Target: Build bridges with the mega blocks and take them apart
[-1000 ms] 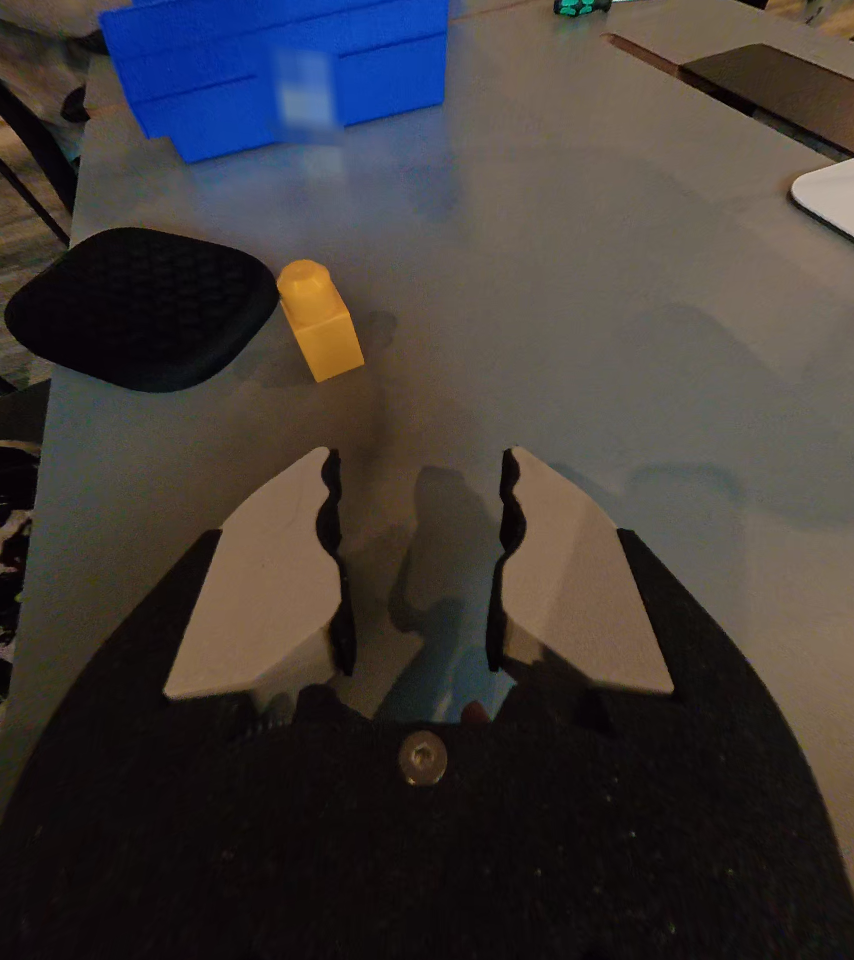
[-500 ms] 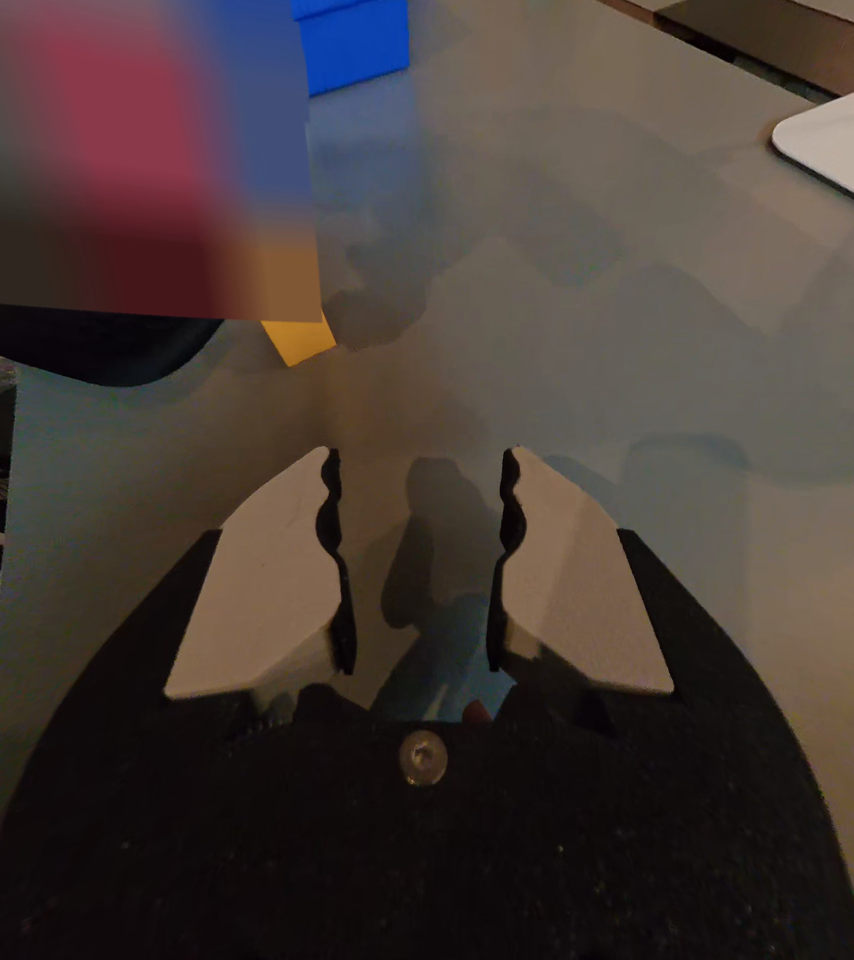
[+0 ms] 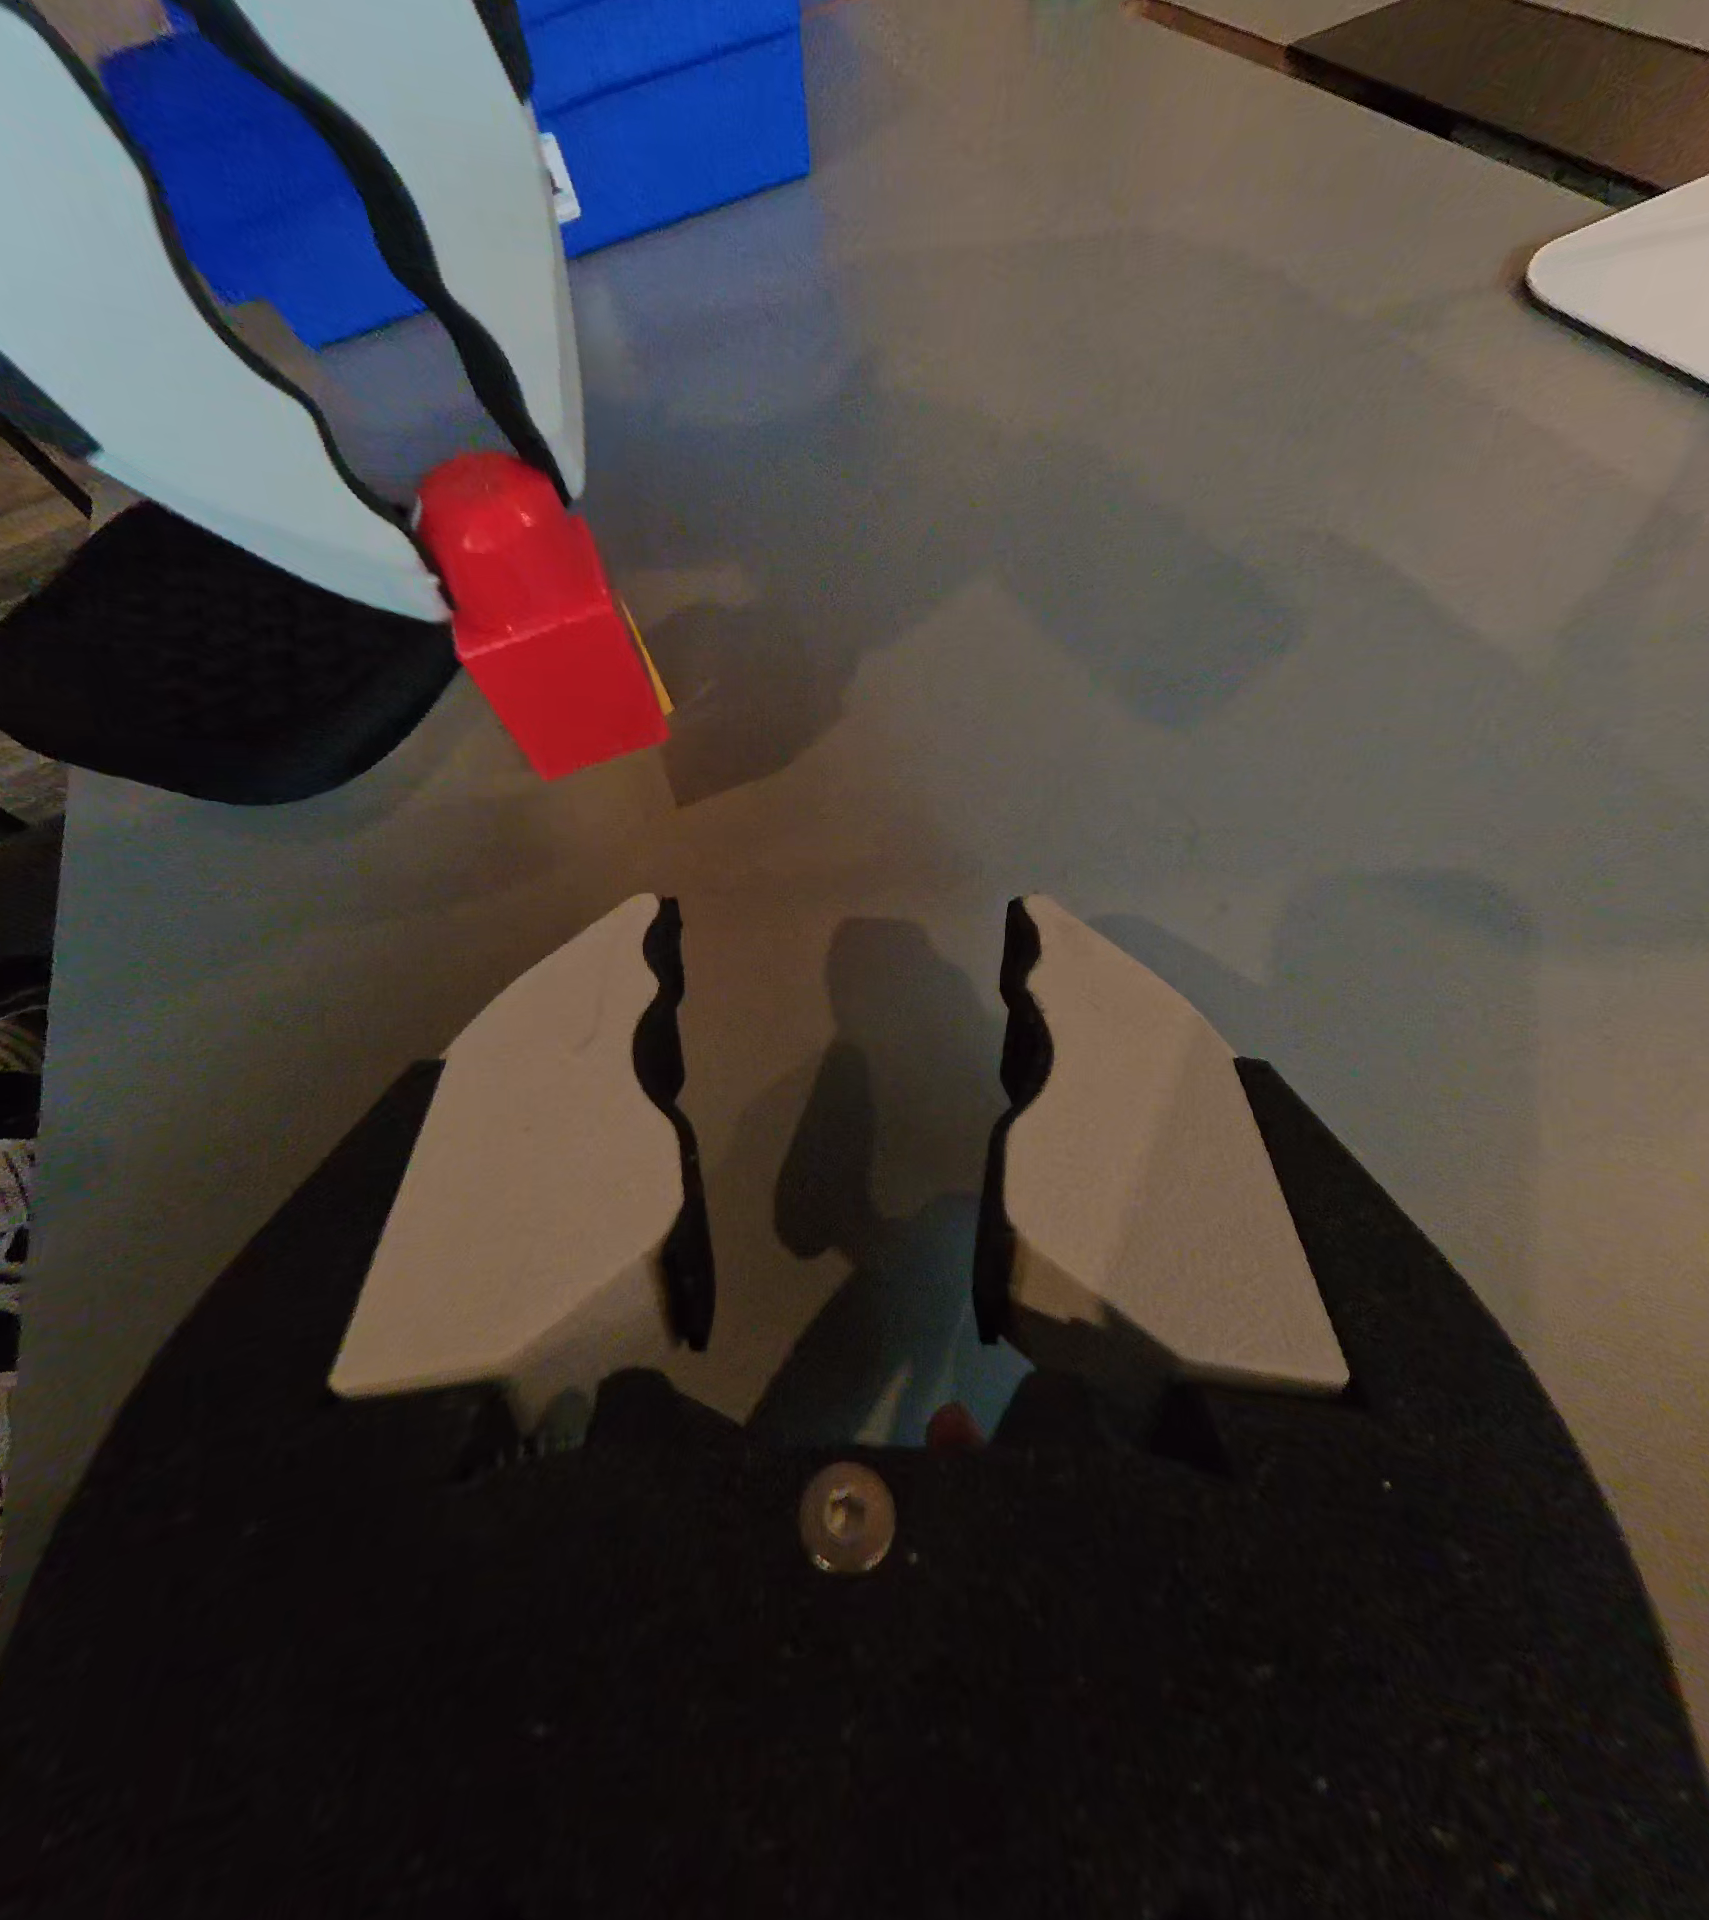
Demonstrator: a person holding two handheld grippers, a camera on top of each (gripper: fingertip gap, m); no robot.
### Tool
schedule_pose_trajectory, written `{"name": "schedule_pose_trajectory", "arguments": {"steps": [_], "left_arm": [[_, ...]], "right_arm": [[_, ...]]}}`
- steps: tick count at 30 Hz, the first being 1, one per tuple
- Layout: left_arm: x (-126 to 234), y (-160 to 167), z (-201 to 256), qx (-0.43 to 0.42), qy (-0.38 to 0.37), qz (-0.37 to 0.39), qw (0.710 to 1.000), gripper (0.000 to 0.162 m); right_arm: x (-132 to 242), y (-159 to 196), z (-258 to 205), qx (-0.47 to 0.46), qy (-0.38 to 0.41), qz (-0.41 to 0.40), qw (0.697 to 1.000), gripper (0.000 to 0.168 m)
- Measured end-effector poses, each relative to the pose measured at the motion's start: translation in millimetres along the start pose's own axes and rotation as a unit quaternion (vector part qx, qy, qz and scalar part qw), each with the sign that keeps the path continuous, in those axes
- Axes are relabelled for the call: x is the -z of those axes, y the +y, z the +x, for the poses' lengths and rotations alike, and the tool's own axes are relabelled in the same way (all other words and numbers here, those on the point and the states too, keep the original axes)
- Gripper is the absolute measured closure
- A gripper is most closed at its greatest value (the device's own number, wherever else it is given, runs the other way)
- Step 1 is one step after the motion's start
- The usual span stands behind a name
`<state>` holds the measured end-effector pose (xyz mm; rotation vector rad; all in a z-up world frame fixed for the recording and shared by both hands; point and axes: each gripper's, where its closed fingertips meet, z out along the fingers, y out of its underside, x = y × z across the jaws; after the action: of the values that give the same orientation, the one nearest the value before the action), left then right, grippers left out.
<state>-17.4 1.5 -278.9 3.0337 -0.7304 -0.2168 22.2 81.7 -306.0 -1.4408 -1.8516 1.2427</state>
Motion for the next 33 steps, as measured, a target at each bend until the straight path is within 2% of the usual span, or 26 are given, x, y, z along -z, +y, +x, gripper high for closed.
{"name": "schedule_pose_trajectory", "arguments": {"steps": [16, 33], "left_arm": [[-26, 8, -3, 0.011, -0.010, -0.016, 1.000, 0.133], [-33, 11, -1, 0.019, -0.009, -0.017, 1.000, 0.133]], "right_arm": [[1, -1, 3, -0.010, 0.000, 0.005, 1.000, 0.109], [3, -2, 4, -0.012, 0.001, 0.010, 1.000, 0.110]]}}
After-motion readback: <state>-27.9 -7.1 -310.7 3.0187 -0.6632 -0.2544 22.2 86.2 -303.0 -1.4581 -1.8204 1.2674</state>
